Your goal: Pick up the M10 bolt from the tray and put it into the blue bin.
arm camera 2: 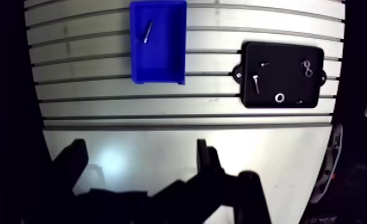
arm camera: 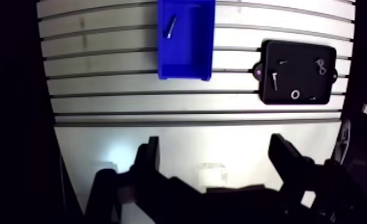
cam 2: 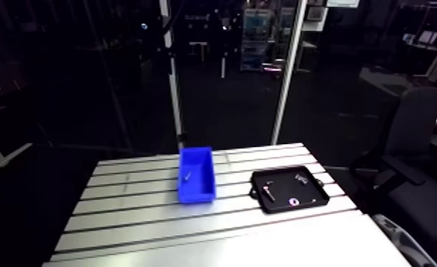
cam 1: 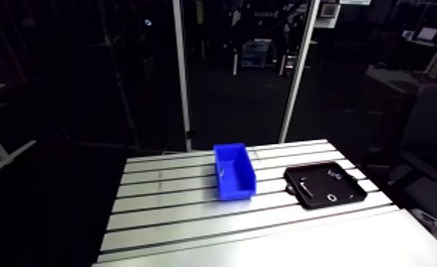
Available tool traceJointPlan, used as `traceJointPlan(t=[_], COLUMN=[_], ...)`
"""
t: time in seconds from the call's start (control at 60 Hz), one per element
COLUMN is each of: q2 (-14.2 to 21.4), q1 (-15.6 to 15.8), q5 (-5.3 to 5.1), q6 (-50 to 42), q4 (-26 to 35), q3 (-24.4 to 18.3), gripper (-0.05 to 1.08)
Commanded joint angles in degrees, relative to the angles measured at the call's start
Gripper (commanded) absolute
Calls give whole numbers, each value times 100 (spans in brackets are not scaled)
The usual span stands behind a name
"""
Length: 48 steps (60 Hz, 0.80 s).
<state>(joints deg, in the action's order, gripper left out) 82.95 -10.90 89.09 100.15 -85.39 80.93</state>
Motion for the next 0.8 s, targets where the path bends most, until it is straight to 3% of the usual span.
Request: traceJointPlan(t=[0.017,0.6,0.8], q2=[50,32,16], q1=[-123,-123,-278], q5=[16,16,8], q6=[-44,-1,35], q4=[-26,-26,-42], q3=[-91,-41,49], gripper=[1,1,1])
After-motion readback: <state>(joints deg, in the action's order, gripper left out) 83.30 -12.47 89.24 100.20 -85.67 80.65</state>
